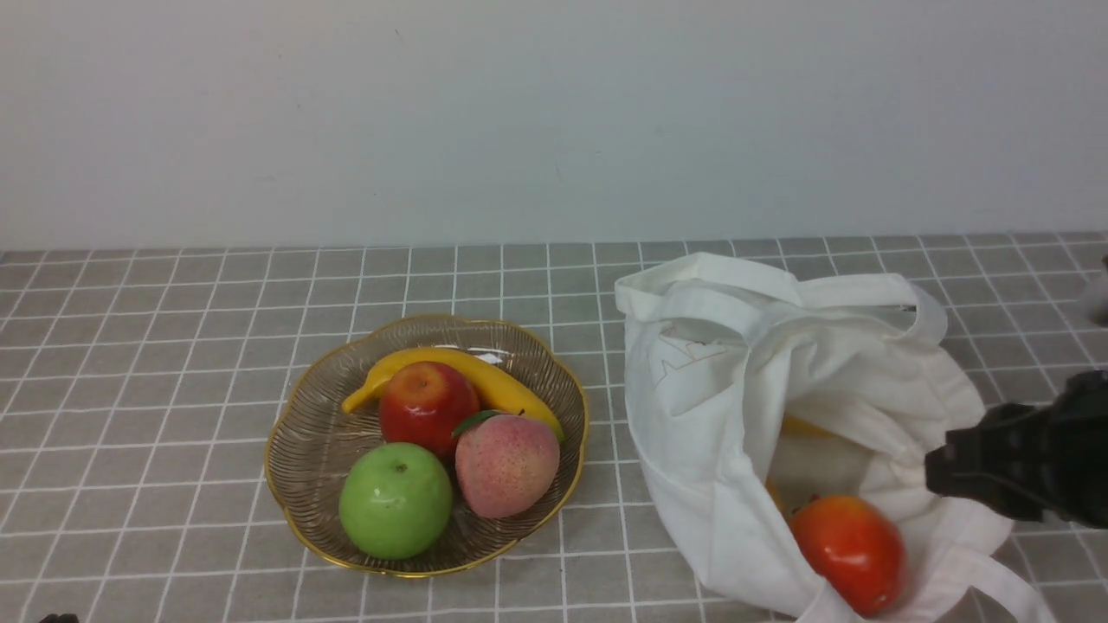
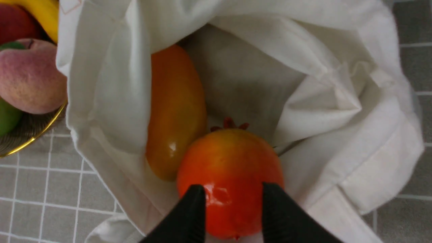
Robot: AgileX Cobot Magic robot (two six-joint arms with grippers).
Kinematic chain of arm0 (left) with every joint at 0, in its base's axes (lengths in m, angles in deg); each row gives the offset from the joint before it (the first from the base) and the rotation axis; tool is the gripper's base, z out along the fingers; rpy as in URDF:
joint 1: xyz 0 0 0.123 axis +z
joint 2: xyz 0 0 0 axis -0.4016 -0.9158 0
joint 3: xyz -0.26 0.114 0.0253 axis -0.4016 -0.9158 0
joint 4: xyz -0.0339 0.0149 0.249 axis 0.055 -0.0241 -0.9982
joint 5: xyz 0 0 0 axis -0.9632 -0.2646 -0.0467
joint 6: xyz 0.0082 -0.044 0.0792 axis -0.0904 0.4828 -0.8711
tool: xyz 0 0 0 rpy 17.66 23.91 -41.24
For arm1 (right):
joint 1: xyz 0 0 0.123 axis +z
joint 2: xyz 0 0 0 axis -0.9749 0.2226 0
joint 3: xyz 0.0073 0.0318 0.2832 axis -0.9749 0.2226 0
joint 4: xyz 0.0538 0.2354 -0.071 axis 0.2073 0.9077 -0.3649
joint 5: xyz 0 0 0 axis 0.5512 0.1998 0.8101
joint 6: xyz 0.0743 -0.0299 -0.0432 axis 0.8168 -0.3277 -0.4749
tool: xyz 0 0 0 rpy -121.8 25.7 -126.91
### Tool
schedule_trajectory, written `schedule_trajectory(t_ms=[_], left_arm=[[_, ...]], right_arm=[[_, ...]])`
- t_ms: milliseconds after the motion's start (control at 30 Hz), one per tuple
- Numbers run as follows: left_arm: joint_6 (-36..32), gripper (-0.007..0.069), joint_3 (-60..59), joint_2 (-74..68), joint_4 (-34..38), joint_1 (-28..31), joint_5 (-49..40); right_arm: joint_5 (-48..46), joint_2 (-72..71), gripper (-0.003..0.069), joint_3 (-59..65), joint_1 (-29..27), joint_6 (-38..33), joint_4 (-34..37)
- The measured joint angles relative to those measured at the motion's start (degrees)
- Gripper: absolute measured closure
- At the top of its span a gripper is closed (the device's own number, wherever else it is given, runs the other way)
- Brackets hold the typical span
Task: Take the fruit out of the bag on the grey coffee tablecloth and place them on the plate.
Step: 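Reach into the cloth bag and grasp a fruit with the right gripper, then move the held fruit onto the glass plate with the right gripper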
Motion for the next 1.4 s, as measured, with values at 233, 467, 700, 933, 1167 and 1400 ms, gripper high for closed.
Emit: schedule_trajectory(t_ms=[233, 467, 700, 933, 1167, 1400], left_arm=[[0.0, 0.0632, 0.0, 0.0, 0.0, 0.0, 0.0], [0.0, 0.0632, 0.0, 0.0, 0.0, 0.0, 0.0], [0.0, 0.0632, 0.0, 0.0, 0.0, 0.0, 0.0], [0.0, 0.0632, 0.0, 0.0, 0.0, 0.0, 0.0], [0.0, 0.0632, 0.0, 0.0, 0.0, 0.0, 0.0], [0.0, 0.0632, 0.0, 0.0, 0.0, 0.0, 0.0]], right_arm=[[1.0, 9.1, 0.0013, -0.9, 0.1, -6.8, 4.2], [3.7, 15.9, -0.0031, -1.0, 4.7, -7.0, 5.3], [6.6, 20.7, -0.0032, -1.3, 6.5, -7.1, 4.5], [8.9, 22.8, -0.0032, -1.4, 6.6, -6.0, 3.4], [8.1, 22.9, 0.0062, -2.2, 6.6, -5.6, 3.1], [1.7, 19.5, 0.0062, -6.3, 6.6, -4.2, -0.1]])
